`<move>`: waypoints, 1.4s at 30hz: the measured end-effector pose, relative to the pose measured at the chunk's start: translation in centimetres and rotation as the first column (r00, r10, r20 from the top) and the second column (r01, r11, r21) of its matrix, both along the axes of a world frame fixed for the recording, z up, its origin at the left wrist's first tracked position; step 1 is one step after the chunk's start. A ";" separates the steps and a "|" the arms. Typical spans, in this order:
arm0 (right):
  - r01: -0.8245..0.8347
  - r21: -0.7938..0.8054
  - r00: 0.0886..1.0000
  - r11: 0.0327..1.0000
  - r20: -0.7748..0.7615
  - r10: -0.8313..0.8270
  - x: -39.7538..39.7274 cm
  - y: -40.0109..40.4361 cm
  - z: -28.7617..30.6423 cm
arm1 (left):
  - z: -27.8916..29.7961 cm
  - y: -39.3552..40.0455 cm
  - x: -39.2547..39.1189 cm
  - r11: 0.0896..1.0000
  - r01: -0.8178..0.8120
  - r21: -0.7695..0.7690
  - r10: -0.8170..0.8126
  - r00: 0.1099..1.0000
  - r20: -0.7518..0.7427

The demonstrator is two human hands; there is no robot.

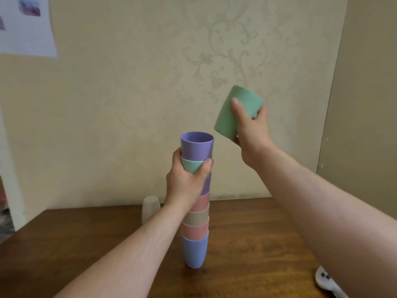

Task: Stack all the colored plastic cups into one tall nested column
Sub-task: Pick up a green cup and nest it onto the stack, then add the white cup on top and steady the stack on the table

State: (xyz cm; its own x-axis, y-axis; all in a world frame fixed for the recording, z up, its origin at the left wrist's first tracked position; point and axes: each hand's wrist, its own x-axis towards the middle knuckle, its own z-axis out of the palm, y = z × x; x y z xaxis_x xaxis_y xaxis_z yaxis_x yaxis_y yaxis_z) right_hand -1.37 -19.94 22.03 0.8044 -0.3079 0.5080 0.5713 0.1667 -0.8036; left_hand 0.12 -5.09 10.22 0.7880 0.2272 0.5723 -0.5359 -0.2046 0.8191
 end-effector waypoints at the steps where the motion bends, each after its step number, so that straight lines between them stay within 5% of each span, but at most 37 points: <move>1: -0.048 -0.031 0.999 0.998 0.018 0.048 -0.4 0.7 0.9 | 0.1 -0.1 -0.1 1.000 0.004 -0.004 -0.004 1.000 0.002; 7: -0.138 -0.399 0.990 0.906 -0.063 0.123 -0.5 3.6 -0.8 | 0.7 -0.2 -0.4 0.998 0.005 -0.061 -0.009 0.997 -0.076; 13: -0.210 -0.323 0.978 0.923 -0.079 0.194 0.9 4.2 -4.9 | -2.4 0.3 -0.7 0.999 0.043 0.027 -0.040 0.994 -0.101; 19: -0.263 -0.445 0.945 0.856 -0.296 0.136 2.2 3.7 -15.3 | -15.2 2.3 -0.7 0.964 0.245 0.100 -0.160 0.842 -0.515; 27: -0.251 -0.500 0.885 0.829 -0.466 -0.013 4.5 4.2 -25.6 | -17.2 3.2 2.6 0.915 0.257 0.310 -0.045 0.831 -0.555; 29: -0.236 -0.495 0.890 0.836 -0.455 -0.018 5.8 4.1 -25.7 | -16.2 4.6 3.6 0.767 0.259 0.587 0.075 0.872 -0.483; 31: -0.232 -0.476 0.893 0.848 -0.450 -0.009 7.2 4.0 -25.7 | -14.3 6.8 5.0 0.376 0.286 0.881 0.178 0.911 -0.371; 33: -0.209 -0.465 0.893 0.860 -0.449 -0.026 8.5 4.1 -25.7 | -12.0 9.4 6.4 -0.043 0.203 0.978 0.155 0.969 -0.195; 34: -0.198 -0.468 0.893 0.861 -0.449 -0.039 9.1 4.3 -25.6 | -11.1 10.5 7.2 -0.171 0.128 0.977 0.120 0.987 -0.108; 37: -0.196 -0.485 0.890 0.852 -0.453 -0.053 10.9 4.9 -25.5 | -9.7 11.9 10.1 -0.383 -0.034 0.923 0.132 0.987 0.091; 40: -0.193 -0.492 0.892 0.849 -0.448 -0.057 12.1 5.4 -25.5 | -10.0 12.1 12.4 -0.609 0.048 0.792 0.234 0.965 0.122; 42: -0.199 -0.505 0.894 0.840 -0.445 -0.056 12.9 5.4 -25.8 | -11.0 12.3 13.2 -0.673 0.086 0.735 0.257 0.959 0.123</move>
State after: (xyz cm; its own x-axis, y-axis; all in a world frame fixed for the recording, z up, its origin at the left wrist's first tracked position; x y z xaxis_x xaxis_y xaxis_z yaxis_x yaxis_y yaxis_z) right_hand 11.50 -14.51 -3.77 0.9845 -0.0290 0.1732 0.1545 -0.3256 -0.9328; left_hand 13.33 7.22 -0.78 0.9301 -0.3477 -0.1183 -0.3094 -0.5681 -0.7626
